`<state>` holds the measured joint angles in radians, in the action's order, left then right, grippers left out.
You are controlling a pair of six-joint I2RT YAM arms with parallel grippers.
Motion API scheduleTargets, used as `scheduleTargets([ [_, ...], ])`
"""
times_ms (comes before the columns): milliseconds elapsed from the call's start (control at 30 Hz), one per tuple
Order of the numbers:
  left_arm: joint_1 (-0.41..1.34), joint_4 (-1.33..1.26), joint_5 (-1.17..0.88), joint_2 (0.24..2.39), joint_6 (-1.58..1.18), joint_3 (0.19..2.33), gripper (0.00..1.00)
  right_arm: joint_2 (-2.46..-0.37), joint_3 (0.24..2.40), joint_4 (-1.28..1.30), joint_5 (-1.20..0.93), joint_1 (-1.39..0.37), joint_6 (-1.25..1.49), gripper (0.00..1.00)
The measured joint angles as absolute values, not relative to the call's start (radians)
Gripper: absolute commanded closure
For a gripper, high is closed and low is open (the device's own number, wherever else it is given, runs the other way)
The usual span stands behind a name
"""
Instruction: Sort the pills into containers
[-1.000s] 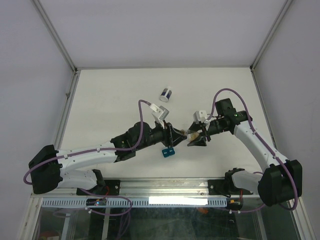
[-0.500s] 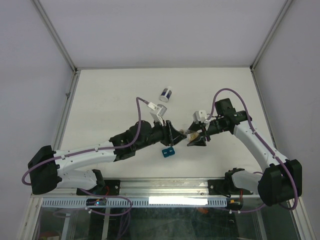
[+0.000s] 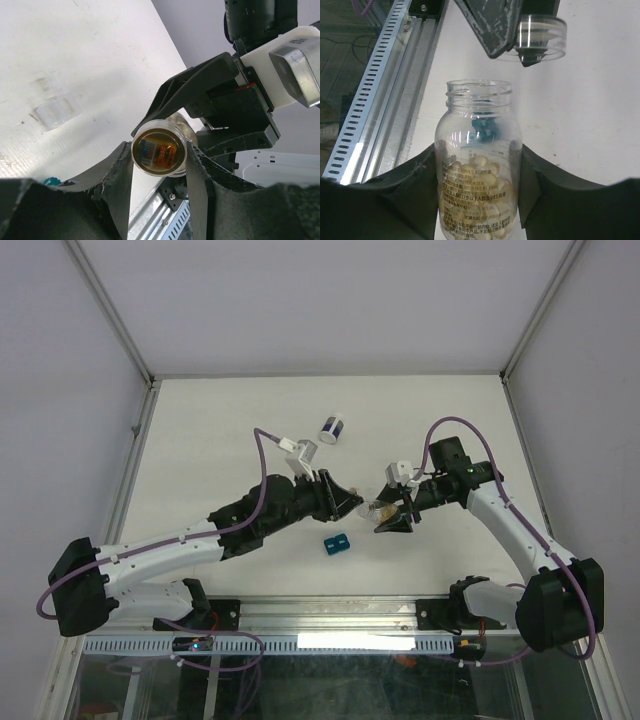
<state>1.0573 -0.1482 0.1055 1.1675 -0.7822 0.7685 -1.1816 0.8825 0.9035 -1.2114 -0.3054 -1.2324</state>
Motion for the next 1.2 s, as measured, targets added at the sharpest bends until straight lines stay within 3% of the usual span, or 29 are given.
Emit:
scheduleTargets([
  [167, 1.003, -0.141, 0.122, 1.129, -0.781, 0.749, 1.0, -1.182, 0.883, 0.904, -1.211, -0.305, -1.232, 1.0],
  [300, 0.832, -0.141, 0.097, 1.09, -0.786, 0.654, 1.0, -1.182, 0.883, 0.904, -1.211, -0.305, -1.232, 1.0],
  [567, 0.494, -0.029, 0.129, 1.081, -0.794, 0.485, 0.83, -1.182, 0.883, 0.904, -1.211, -0.305, -1.232, 1.0],
  [1000, 0.324, 0.21, 0.424, 1.336, -0.938, 0.627, 0.75, -1.184, 0.883, 0.904, -1.211, -0.296, -1.232, 1.0],
  [1067, 0.312, 0.25, 0.45, 1.38, -0.955, 0.662, 0.67, -1.184, 0.883, 0.904, -1.211, -0.296, -1.232, 1.0],
  [1200, 0.3, 0.321, 0.493, 1.438, -0.986, 0.708, 0.4, -1.184, 0.883, 0.903, -1.212, -0.29, -1.228, 1.0],
])
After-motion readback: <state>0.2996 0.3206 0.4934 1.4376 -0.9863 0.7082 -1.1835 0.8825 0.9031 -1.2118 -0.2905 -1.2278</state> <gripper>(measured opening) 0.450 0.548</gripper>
